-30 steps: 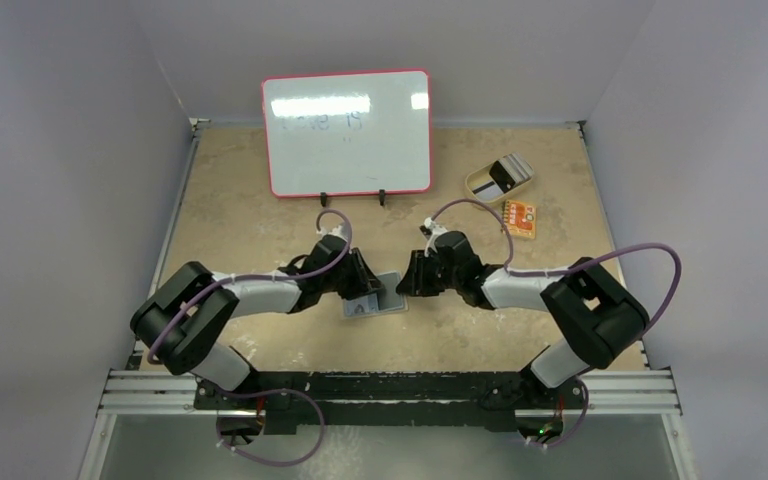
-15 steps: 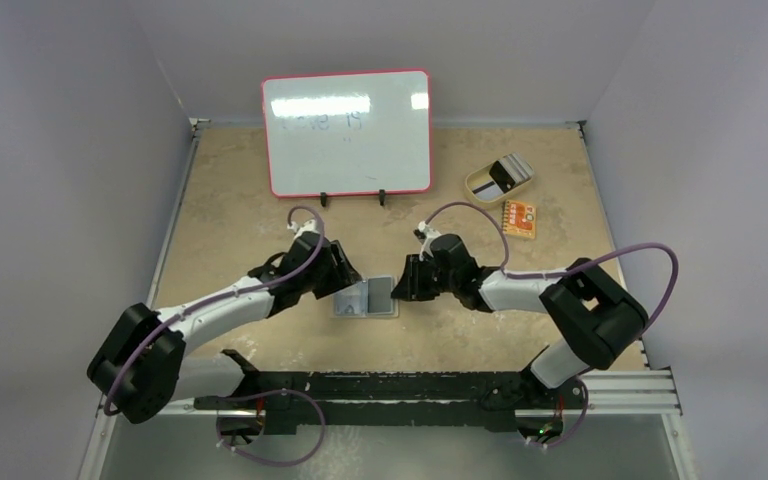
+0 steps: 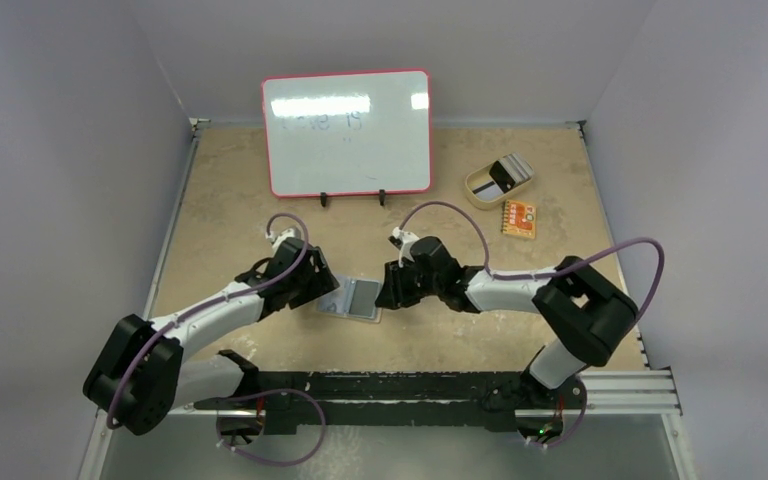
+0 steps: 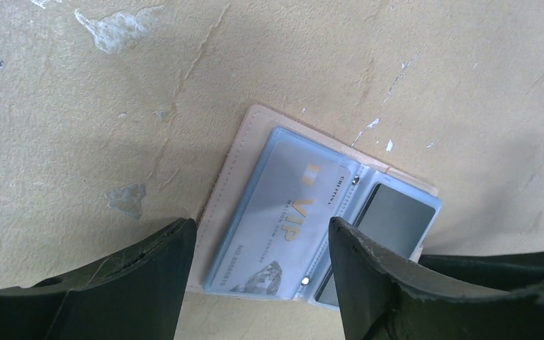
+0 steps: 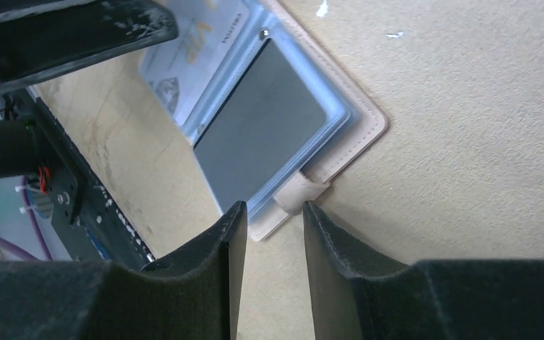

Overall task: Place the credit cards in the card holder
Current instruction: Insert the credit card into the card holder, then adjust the card holder at the center of the board.

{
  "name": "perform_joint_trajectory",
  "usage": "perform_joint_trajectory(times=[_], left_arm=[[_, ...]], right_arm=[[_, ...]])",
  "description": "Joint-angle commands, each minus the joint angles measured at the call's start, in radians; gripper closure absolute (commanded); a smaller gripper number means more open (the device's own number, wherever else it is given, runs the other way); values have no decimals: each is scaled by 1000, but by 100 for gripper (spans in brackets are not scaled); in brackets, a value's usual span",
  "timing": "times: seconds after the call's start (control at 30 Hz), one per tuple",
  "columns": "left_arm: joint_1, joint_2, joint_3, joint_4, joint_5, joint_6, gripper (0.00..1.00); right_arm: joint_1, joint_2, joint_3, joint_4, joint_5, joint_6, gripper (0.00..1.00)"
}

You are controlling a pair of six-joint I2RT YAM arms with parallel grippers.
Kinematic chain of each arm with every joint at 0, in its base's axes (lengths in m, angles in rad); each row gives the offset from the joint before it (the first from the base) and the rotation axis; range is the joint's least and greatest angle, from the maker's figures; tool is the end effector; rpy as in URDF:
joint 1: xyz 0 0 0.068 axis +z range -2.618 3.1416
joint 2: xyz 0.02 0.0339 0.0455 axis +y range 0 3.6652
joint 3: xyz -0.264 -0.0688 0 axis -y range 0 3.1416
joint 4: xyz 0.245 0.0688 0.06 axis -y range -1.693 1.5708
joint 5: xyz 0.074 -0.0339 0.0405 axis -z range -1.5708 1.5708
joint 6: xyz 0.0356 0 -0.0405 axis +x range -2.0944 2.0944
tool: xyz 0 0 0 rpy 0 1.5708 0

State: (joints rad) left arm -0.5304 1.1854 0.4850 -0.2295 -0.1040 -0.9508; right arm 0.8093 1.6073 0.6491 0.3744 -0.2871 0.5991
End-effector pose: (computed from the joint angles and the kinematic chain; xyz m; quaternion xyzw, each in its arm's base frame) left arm 0.1849 -0.1041 0.1584 -0.2138 0.9235 -0.1758 0.2655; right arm 0.2065 0.2312 0.1518 -0.1588 0.8597 0.3996 0.2757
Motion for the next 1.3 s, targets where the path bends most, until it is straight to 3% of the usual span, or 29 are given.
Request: perform_joint_trajectory(times=[0.0, 0.17, 0.37, 0.47, 0.63, 0.77, 0.9, 1.27], left_arm=[[9, 22, -15, -11, 18, 29, 31], [9, 23, -12, 28, 79, 20, 32], [16, 62, -4, 35, 89, 27, 46], [20, 71, -6, 34, 97, 28, 53], [54, 61, -4, 17, 109, 37, 58], [105, 34, 8, 20, 185, 32, 62], [120, -16, 36, 22, 218, 3, 63], [137, -26, 33, -20, 198, 30, 61]], right_arm=[[6, -90, 28, -51, 22, -159, 61], [6, -110, 34, -73, 27, -306, 57], [5, -21, 161, -214, 62, -539, 59], [11, 7, 180, -206, -15, -599, 59], [13, 17, 207, -225, -9, -629, 58], [28, 8, 284, -364, 25, -719, 56], [30, 63, 311, -536, 101, -819, 55], [41, 108, 310, -575, 43, -896, 54]])
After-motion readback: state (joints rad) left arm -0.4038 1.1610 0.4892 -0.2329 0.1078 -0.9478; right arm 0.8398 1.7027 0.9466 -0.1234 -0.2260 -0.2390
